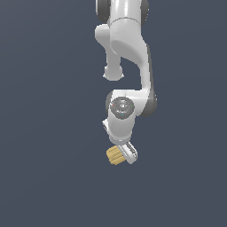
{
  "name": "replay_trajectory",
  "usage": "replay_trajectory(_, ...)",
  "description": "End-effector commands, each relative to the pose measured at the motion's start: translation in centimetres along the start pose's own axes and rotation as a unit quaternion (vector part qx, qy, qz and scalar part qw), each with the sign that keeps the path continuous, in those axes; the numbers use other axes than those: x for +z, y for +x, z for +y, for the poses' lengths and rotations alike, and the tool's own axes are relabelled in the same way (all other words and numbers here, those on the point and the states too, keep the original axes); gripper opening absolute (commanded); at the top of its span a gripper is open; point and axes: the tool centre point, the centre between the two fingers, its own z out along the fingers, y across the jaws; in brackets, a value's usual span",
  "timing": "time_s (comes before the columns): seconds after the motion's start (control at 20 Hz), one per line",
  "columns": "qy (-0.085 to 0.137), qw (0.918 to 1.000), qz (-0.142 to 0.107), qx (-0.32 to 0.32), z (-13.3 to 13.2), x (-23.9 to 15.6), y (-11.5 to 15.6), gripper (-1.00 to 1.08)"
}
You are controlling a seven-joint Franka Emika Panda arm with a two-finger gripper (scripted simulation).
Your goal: Pick up the object and move it to a goal position.
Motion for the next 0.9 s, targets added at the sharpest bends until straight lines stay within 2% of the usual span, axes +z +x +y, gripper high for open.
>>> replay_trajectory(0.0,0.0,0.9997,0.0,0.023,-0.3,0.4,0.1,1.0)
replay_trajectory(0.4,0.0,0.9981,0.001,0.062,-0.7,1.2,0.3,1.0)
replay_trajectory(0.85,0.0,0.998,0.001,0.063,-0.6,2.3,0.3,1.0)
